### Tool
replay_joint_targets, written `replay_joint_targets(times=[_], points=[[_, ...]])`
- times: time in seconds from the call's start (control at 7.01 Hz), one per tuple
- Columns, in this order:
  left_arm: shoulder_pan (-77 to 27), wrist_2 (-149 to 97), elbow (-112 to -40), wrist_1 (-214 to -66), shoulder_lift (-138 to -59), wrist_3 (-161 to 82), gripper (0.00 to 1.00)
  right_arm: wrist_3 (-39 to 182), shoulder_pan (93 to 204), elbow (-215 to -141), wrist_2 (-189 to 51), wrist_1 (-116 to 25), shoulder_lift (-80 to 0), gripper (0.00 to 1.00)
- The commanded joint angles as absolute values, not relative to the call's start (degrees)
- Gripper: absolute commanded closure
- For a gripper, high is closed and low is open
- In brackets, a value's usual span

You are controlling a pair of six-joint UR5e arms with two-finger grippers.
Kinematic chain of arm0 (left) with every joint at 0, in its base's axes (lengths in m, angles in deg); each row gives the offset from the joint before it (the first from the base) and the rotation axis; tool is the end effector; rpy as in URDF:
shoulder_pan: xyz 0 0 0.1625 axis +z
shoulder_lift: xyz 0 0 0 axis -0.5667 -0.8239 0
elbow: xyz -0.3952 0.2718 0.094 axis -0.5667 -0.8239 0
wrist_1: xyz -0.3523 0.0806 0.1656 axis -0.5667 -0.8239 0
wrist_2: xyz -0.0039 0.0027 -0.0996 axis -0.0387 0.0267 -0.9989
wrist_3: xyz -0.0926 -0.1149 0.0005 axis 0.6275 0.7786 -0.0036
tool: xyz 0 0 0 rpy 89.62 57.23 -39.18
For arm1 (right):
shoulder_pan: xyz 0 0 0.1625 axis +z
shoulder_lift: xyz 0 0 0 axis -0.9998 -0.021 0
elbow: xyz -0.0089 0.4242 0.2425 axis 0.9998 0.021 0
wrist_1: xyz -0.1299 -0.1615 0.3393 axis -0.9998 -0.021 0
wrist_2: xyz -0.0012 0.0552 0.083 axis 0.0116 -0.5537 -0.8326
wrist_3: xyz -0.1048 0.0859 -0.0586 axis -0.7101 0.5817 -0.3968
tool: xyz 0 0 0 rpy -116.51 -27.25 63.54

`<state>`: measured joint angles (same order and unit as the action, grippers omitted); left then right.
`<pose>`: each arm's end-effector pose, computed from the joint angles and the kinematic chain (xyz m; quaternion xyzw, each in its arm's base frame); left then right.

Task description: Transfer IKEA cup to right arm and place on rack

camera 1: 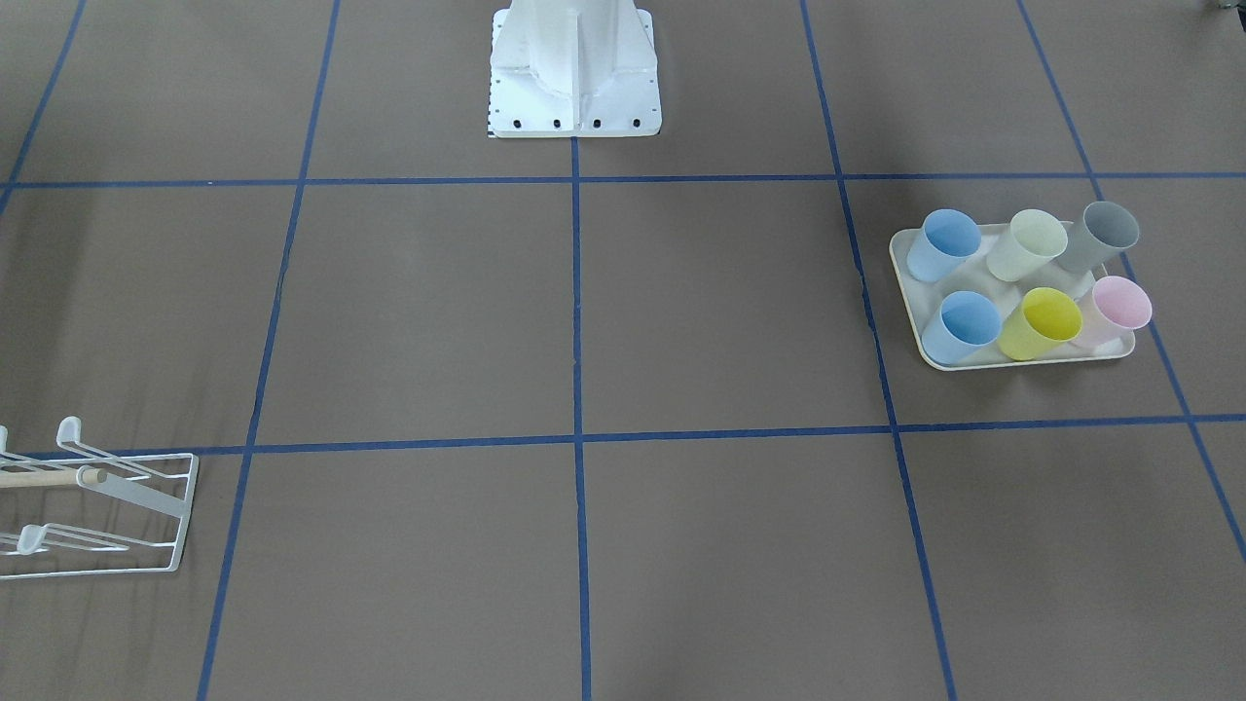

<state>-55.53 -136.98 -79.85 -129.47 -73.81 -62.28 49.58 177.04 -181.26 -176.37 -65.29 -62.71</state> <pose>-0.0337 -0.4566 0.7272 0.1523 0.3505 0.1118 0.9173 0.0235 -0.4473 0.7454 -0.0149 -0.3475 -0.0478 0.9363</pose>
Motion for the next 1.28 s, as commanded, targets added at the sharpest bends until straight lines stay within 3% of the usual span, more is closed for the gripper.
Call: replay_joint_targets(times=[0.0, 0.43, 0.71, 1.14], points=[[-55.48, -137.32, -80.21, -129.63, -73.81, -62.36, 0.00, 49.63, 177.04, -181.29, -176.45, -65.29, -62.71, 0.00], [-55.30, -136.80, -82.32, -129.63, -73.81, -62.36, 0.00, 48.84, 177.04, -184.71, -176.36, -65.21, -62.62, 0.00], [-55.21, -136.80, -83.45, -130.41, -74.68, -62.28, 0.00, 49.45, 176.95, -186.30, -176.36, -65.21, -58.26, 0.00], [-55.13, -136.71, -81.63, -144.00, -77.83, -61.66, 0.00, 50.94, 176.34, -188.14, -176.53, -63.98, -53.04, 0.00]])
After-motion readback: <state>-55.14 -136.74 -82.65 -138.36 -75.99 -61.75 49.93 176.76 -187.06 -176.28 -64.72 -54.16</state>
